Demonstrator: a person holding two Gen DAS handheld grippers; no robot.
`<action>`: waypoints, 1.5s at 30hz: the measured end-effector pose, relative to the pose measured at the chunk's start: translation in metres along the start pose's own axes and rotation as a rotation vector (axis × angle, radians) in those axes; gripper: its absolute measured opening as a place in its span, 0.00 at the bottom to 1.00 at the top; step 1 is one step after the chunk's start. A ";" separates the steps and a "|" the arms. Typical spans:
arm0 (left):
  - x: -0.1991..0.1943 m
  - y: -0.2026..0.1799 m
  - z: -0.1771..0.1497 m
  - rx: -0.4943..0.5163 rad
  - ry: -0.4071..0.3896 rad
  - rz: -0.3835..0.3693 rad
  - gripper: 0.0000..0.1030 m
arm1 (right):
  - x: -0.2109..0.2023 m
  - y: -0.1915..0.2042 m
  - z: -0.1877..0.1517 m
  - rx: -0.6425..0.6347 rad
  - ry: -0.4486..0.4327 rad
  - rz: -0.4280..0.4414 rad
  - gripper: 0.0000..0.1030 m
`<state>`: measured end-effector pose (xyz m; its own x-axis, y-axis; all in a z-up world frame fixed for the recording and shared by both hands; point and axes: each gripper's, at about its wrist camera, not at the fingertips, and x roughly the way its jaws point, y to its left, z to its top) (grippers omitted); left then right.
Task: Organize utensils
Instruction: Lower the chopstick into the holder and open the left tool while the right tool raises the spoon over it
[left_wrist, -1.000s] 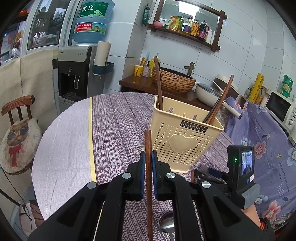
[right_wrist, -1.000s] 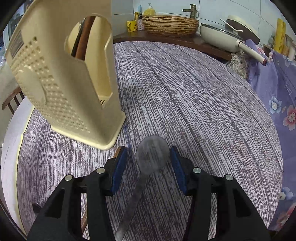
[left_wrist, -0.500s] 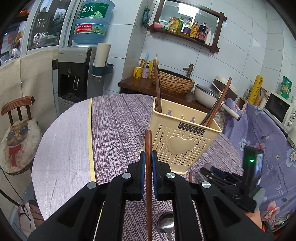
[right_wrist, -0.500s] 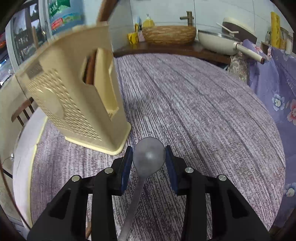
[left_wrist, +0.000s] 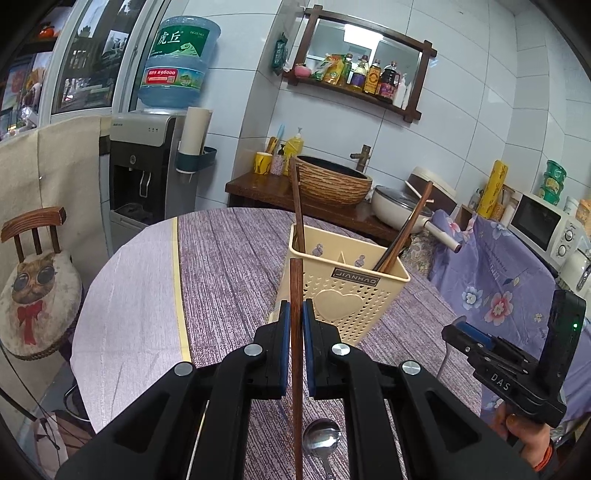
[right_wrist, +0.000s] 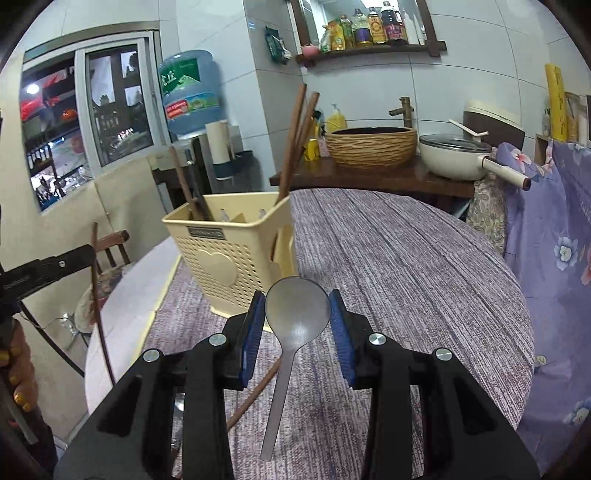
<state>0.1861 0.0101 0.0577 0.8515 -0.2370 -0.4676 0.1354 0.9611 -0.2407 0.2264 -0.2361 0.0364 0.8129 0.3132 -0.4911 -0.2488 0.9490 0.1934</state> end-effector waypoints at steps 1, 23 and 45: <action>-0.001 0.000 0.001 0.003 -0.005 0.003 0.07 | -0.002 0.002 0.002 0.000 -0.005 0.011 0.35; -0.018 -0.012 0.049 0.043 -0.114 -0.027 0.07 | -0.007 0.032 0.040 -0.062 -0.108 0.059 0.35; 0.048 0.060 0.034 -0.061 0.103 0.170 0.37 | 0.001 0.027 0.056 -0.045 -0.115 0.027 0.35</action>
<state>0.2528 0.0614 0.0499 0.8026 -0.0883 -0.5900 -0.0395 0.9789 -0.2003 0.2500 -0.2120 0.0886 0.8602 0.3347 -0.3848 -0.2923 0.9419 0.1658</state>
